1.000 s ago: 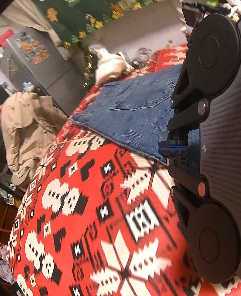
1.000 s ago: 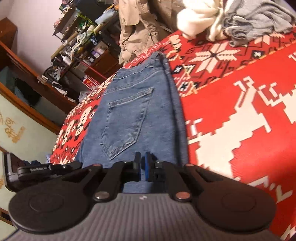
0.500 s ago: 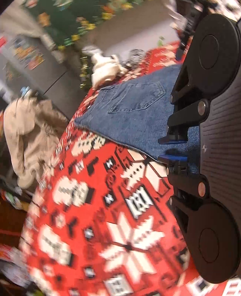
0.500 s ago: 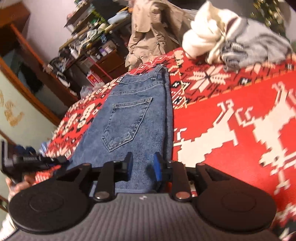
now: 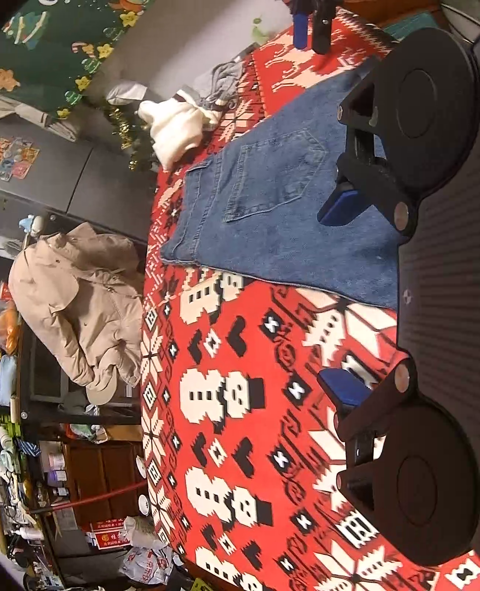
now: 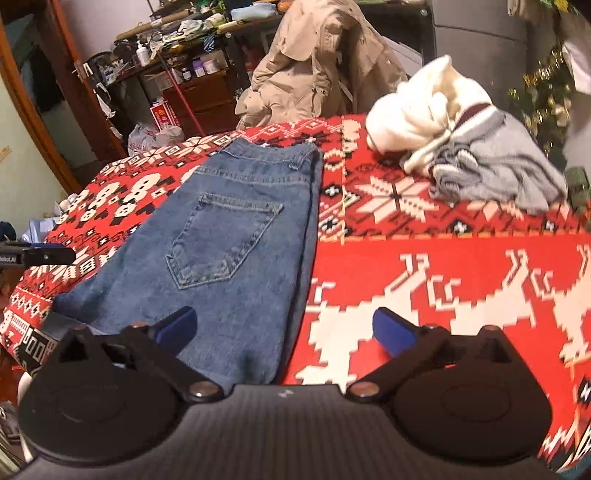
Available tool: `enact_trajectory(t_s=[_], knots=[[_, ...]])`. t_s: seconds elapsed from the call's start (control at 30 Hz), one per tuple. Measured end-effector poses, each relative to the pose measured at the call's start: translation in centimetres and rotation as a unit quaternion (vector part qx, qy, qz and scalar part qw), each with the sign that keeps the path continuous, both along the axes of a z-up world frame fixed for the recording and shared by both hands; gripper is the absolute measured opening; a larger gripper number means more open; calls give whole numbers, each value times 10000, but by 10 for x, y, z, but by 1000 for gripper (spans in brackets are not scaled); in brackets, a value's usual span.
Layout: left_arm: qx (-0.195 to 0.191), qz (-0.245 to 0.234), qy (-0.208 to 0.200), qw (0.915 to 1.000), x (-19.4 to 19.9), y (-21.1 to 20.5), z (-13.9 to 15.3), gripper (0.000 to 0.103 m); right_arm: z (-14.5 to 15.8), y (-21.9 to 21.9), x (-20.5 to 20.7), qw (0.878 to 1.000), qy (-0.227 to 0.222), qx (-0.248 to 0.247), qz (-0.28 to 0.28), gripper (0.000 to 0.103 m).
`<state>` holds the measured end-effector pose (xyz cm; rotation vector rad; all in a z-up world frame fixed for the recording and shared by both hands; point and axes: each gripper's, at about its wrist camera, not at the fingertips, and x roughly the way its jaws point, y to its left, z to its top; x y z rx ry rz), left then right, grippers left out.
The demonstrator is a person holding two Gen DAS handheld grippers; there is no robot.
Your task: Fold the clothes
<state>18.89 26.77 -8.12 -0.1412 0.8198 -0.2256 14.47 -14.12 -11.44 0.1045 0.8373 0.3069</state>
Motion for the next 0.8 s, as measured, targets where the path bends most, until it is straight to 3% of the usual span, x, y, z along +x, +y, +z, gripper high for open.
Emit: enact_trajectory(t_s=[0.07, 0.17, 0.27, 0.4, 0.5, 0.57, 0.6, 0.63, 0.7, 0.77, 0.8], knots=[[-203, 57, -291, 9994, 2, 2, 5, 85, 4, 0, 4, 9999, -74, -82, -47, 102], [-209, -378, -586, 9973, 15, -3, 15, 93, 7, 0, 16, 9998, -117, -185, -35, 102], [216, -537, -759, 9954, 33, -17, 23, 94, 9, -2, 36, 9994, -7, -107, 337, 102], [372, -992, -542, 9929, 79, -41, 29, 94, 19, -5, 75, 9996, 31, 23, 271, 102], [286, -1200, -282, 9920, 124, -59, 28, 93, 26, -9, 112, 9997, 27, 170, 197, 101], [182, -1353, -132, 9905, 154, -69, 25, 90, 28, -10, 139, 9993, 40, 330, 190, 95], [154, -1448, -87, 9893, 167, -74, 22, 89, 27, -11, 153, 9990, 76, 410, 181, 87], [191, -1494, -14, 9886, 179, -80, 17, 87, 24, -12, 168, 9986, 143, 491, 149, 84], [295, -1464, 229, 9885, 205, -87, 6, 60, 17, -14, 197, 9974, 277, 654, 85, 80], [260, -1353, 436, 9895, 228, -89, -7, 50, 6, -15, 221, 9964, 418, 735, 20, 71], [201, -1295, 495, 9901, 237, -88, -12, 50, -1, -16, 232, 9959, 491, 758, -13, 63]])
